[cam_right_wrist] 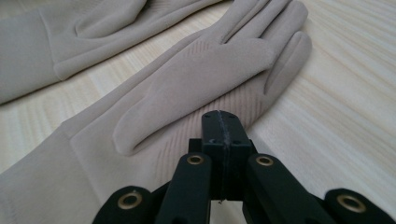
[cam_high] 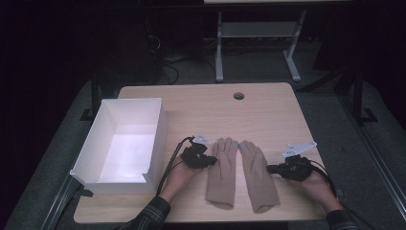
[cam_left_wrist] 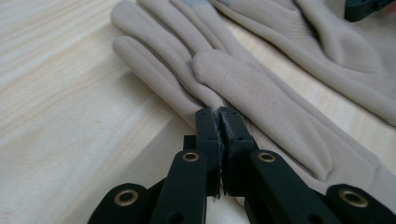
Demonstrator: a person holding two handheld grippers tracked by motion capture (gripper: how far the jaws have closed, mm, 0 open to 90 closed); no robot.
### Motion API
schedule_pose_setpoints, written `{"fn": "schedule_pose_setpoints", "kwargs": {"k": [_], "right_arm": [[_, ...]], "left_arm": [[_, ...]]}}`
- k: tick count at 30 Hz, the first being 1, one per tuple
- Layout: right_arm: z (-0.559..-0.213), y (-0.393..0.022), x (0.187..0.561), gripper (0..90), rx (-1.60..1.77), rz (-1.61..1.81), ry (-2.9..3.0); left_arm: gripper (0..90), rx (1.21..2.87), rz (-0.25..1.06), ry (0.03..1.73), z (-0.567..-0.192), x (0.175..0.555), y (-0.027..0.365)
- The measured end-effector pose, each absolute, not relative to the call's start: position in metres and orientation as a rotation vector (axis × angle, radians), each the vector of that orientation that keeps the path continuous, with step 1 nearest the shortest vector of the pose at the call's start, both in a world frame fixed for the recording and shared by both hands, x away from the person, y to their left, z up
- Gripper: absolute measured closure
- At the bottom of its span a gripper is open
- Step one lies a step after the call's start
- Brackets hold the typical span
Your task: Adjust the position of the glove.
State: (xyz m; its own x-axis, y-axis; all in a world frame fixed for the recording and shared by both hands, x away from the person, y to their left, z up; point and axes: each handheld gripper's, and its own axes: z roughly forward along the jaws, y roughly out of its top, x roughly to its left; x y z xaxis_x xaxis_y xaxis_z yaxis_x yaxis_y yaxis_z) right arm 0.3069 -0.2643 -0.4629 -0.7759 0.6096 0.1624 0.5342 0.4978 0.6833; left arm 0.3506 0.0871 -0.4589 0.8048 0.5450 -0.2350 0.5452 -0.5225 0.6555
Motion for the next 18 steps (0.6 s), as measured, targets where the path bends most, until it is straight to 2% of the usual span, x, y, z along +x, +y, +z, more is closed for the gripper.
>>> {"fn": "schedule_pose_setpoints", "kwargs": {"k": [8, 18], "right_arm": [[-0.466, -0.265, 0.302, 90.0, 0.991, 1.142, 2.664], [-0.466, -0.245, 0.301, 90.0, 0.917, 1.164, 2.716]], "left_arm": [[87.6, 2.209, -0.052, 0.785, -0.455, 0.343, 0.084], [87.6, 2.132, -0.075, 0.779, -0.443, 0.35, 0.085]]}}
